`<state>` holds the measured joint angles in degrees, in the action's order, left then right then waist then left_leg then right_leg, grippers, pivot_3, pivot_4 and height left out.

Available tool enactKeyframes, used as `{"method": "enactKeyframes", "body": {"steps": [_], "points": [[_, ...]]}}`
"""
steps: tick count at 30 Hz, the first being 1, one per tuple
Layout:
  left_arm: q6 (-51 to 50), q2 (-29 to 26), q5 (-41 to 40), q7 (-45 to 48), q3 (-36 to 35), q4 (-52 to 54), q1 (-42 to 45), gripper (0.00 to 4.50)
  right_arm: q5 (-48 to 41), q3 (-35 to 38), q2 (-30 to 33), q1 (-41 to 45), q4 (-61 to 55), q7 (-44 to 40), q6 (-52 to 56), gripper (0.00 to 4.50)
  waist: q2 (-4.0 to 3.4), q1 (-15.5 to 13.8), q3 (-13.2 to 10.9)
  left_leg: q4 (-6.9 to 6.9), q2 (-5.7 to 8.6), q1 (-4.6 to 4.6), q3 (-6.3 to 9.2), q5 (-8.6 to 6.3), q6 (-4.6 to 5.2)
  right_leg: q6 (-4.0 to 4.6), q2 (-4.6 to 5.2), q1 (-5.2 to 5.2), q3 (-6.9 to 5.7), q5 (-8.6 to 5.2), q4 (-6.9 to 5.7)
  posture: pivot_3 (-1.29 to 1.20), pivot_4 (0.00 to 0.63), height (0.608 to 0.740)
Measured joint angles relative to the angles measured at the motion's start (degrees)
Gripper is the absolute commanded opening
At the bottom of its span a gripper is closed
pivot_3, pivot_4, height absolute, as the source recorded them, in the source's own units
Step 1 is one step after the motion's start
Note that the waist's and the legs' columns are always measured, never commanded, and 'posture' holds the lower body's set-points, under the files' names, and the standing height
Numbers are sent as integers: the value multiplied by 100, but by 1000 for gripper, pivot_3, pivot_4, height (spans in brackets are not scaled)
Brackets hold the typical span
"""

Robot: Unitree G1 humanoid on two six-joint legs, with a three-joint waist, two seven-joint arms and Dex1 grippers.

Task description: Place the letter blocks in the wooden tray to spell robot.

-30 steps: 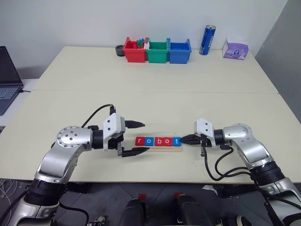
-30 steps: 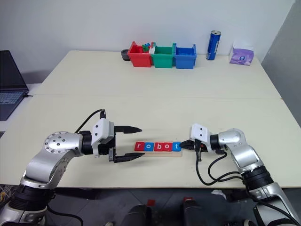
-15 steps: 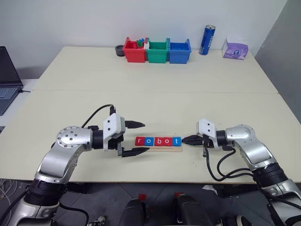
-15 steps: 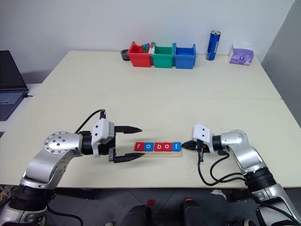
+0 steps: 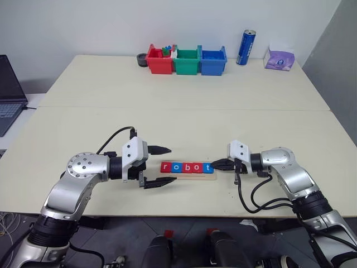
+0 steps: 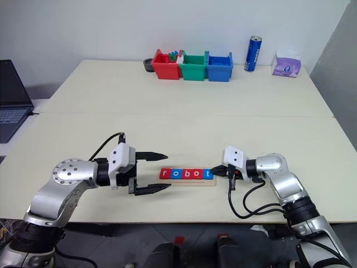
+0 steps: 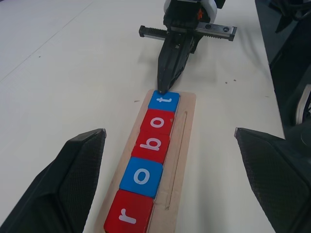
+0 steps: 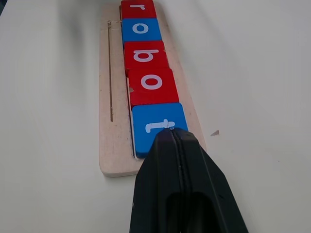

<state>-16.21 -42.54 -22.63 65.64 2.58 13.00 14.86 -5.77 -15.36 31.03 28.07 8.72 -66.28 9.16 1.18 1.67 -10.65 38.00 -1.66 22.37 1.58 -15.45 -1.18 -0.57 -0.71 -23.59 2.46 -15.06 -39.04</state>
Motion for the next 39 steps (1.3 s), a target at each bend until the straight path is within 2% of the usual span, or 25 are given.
{"method": "enactKeyframes", "body": {"steps": [12, 15, 21, 26, 27, 39], "points": [[-24, 0, 0, -24, -34, 19, -25, 4500, -181, 164, 439, -87, -301, -161, 191, 19, 0, -1, 0, 0, 0, 0, 0, 0, 0, 0, 0, 0, 1, 0, 0, 0, 150, 740], [-180, -38, -7, -145, -118, 138, -239, 4500, -332, 313, 574, -226, -623, -160, 497, 559, 0, 5, 0, -1, -2, -2, 0, 0, 0, 0, 0, 0, 2, 0, 0, 0, 150, 740], [-461, -443, -12, -396, -770, 248, -1348, 4500, -1124, 763, 764, -547, -2037, 100, 1918, 2698, -1, 21, 0, -4, -12, -5, 15, 0, 1, 1, 1, 1, 4, -1, -3, 0, 150, 740], [-728, -552, -17, -666, -1177, 393, -1847, 4500, -1142, 790, 867, -928, -2623, 449, 2361, 4328, 0, -26, 0, -3, -9, -2, 20, 1, -1, -22, 11, 7, 3, -18, 0, 0, 150, 740], [-785, -557, -15, -757, -1220, 454, -1883, 4500, -1159, 790, 865, -978, -2679, 509, 2410, 4444, 0, -28, 0, -1, -9, -2, 19, 1, -1, -23, 15, 8, 2, -18, 1, 0, 150, 740], [-971, -557, -20, -1097, -1298, 879, -1918, 4500, -1231, 729, 859, -1173, -2881, 787, 2492, 4444, 0, -7, 0, -3, -4, -8, 0, 1, -1, -26, 22, 9, 1, -15, 3, 0, 150, 740]]}}
